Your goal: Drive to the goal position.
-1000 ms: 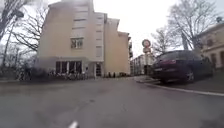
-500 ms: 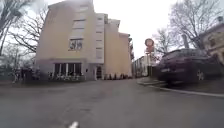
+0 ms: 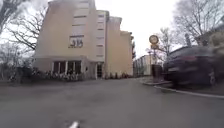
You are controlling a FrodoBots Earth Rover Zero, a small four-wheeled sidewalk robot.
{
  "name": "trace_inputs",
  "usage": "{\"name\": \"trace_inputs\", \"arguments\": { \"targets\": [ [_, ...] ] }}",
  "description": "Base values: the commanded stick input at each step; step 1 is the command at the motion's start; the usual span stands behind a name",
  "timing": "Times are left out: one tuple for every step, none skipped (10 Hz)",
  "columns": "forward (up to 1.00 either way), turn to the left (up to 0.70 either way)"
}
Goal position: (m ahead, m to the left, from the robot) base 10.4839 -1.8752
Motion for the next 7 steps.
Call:
{"name": "trace_inputs", "arguments": {
  "targets": [
    [1.0, 0.0],
    [1.0, 0.0],
    [1.0, 0.0],
    [1.0, 0.0],
    [1.0, 0.0],
    [1.0, 0.0],
    [1.0, 0.0]
  ]
}}
